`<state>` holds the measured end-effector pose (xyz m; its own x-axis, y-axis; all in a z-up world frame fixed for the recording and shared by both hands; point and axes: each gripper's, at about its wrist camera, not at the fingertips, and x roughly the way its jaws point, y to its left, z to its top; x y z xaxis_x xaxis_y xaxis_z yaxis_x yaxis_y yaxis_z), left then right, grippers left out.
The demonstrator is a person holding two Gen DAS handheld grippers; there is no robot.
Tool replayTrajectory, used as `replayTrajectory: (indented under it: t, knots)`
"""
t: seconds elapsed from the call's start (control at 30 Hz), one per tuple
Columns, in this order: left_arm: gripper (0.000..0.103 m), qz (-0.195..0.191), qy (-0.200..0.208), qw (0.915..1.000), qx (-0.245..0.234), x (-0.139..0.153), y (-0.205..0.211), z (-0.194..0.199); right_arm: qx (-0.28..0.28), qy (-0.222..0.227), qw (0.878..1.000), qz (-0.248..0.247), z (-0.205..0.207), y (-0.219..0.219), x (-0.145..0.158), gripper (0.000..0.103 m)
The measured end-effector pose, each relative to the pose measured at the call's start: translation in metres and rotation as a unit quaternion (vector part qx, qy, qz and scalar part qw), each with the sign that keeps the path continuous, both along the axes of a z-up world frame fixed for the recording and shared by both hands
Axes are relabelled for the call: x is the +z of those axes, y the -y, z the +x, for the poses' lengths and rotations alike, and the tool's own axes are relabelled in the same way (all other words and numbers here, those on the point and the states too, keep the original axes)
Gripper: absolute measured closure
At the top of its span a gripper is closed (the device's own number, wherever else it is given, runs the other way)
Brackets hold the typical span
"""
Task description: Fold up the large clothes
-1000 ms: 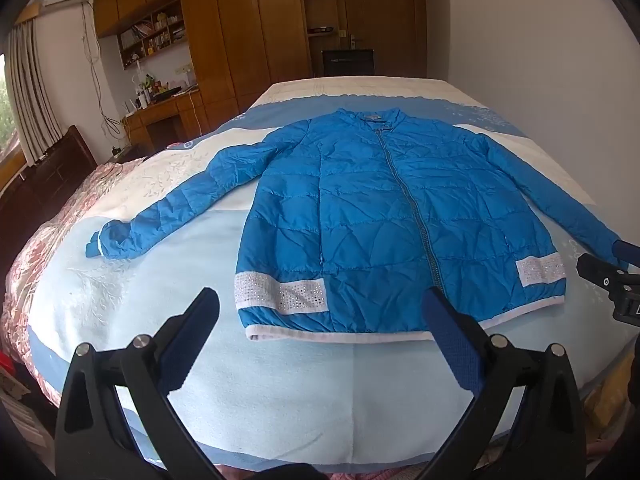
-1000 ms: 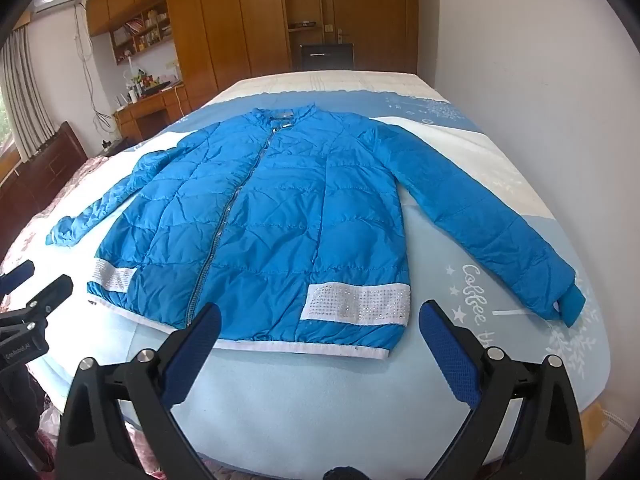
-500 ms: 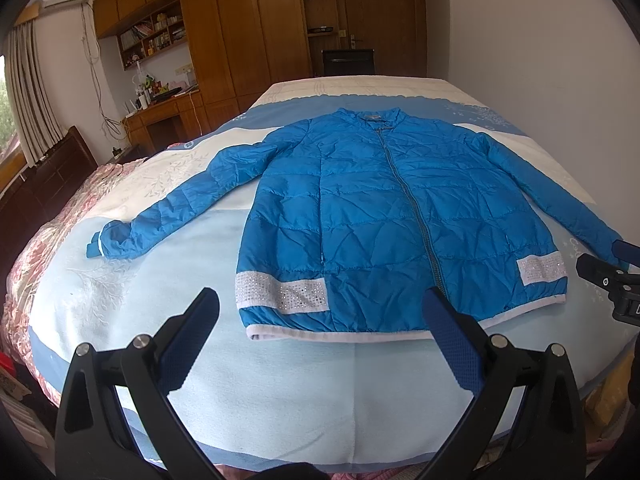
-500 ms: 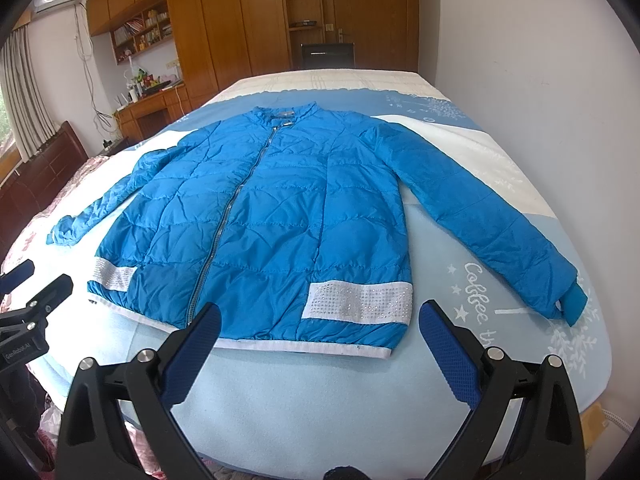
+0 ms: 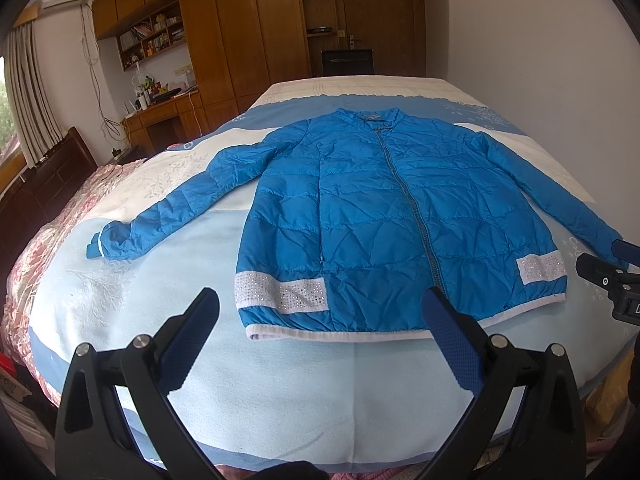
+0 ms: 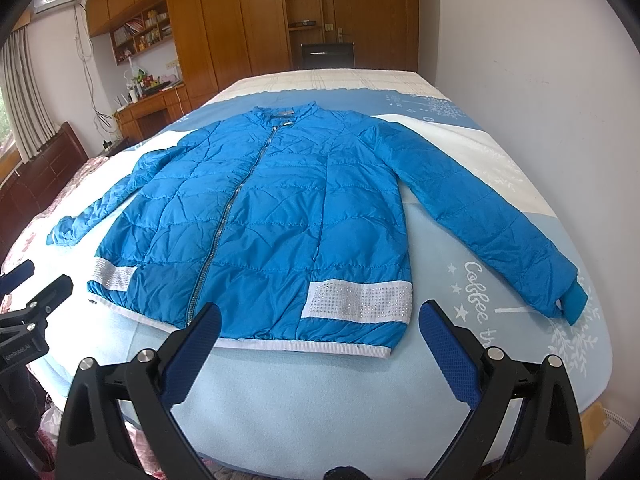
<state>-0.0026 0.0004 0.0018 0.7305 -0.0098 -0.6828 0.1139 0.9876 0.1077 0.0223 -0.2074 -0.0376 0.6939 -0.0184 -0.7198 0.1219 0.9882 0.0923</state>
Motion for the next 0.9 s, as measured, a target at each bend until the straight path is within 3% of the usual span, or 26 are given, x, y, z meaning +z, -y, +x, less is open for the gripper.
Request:
replayTrajectory:
  t: [0.27,0.3,0.33,0.37,0.9]
  knots:
    - [0.003,0.000,0.000,1.0000,0.000,0.0000,-0.0003,-0.0001,0.001,-0.001,1.000,0.001,0.0006,-0.0016,-0.0026,0.004]
    - [0.003,0.000,0.000,1.0000,0.001,0.0000,-0.0002,-0.0002,-0.010,-0.010,0.999,-0.036,0.0012,-0.0034,0.0004,0.004]
    - [0.003,0.000,0.000,1.0000,0.000,0.0000,-0.0001,-0.0002,-0.010,-0.010,0.999,-0.036,0.0018,-0.0052,0.0013,0.004]
    - [0.003,0.000,0.000,1.0000,0.000,0.0001,-0.0002,-0.0004,0.000,-0.001,1.000,0.002,0.0004,0.0000,-0.0011,0.004]
    - [0.003,0.001,0.001,1.0000,0.000,-0.0007,0.0002,-0.0004,0.001,0.000,1.000,0.002,-0.0003,0.0006,-0.0013,0.004]
